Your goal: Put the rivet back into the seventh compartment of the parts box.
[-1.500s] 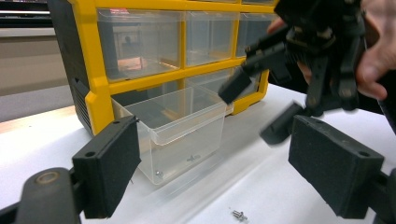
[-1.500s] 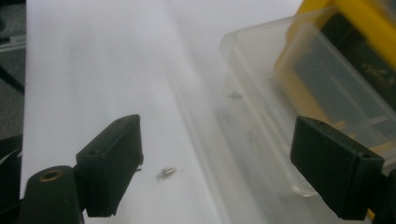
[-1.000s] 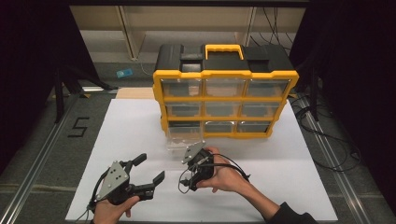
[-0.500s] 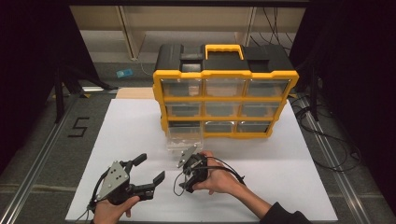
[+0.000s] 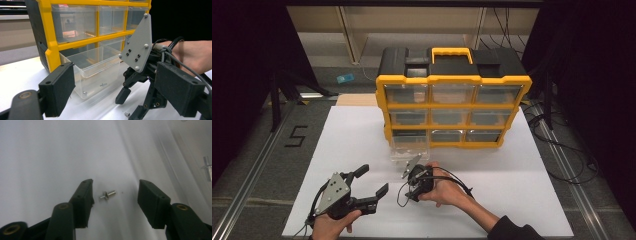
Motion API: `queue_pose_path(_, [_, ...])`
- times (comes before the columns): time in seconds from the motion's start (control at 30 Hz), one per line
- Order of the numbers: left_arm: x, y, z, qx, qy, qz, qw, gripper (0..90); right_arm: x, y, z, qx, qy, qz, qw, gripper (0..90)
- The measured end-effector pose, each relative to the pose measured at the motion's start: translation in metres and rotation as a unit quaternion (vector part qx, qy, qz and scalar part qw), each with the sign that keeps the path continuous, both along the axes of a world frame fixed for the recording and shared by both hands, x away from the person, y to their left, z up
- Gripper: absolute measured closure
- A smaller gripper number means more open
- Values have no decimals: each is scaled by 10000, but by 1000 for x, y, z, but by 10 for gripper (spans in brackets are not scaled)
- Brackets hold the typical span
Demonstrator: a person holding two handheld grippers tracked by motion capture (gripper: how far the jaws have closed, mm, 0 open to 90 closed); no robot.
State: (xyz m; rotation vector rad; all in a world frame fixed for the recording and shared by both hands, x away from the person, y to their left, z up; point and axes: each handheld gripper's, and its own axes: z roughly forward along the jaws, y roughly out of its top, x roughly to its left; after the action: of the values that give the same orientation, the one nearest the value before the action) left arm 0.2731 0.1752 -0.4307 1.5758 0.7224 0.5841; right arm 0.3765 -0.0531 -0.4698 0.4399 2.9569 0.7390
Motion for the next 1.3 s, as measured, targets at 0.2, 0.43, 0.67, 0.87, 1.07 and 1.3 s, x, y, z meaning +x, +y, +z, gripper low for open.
queue_pose_path(0.2, [0,0,0,-14,11,2,10000,163,0,1,-2,-25,-13,21,10000,571])
queue_pose_path(0.43, [0,0,0,-12,10,2,10000,163,0,2,-1,-39,15,12,10000,660])
queue_pose_path(0.67, [0,0,0,-6,12,5,10000,163,0,2,-1,-49,56,9,10000,763])
queue_pose_path(0.87, [0,0,0,-3,11,3,10000,163,-1,2,-1,-80,25,87,9999,828])
queue_pose_path(1.07, [0,0,0,-21,12,5,10000,163,-2,3,2,-81,23,91,9999,832])
queue_pose_path(1.3, [0,0,0,-3,10,2,10000,163,-1,0,18,155,-154,77,9997,832])
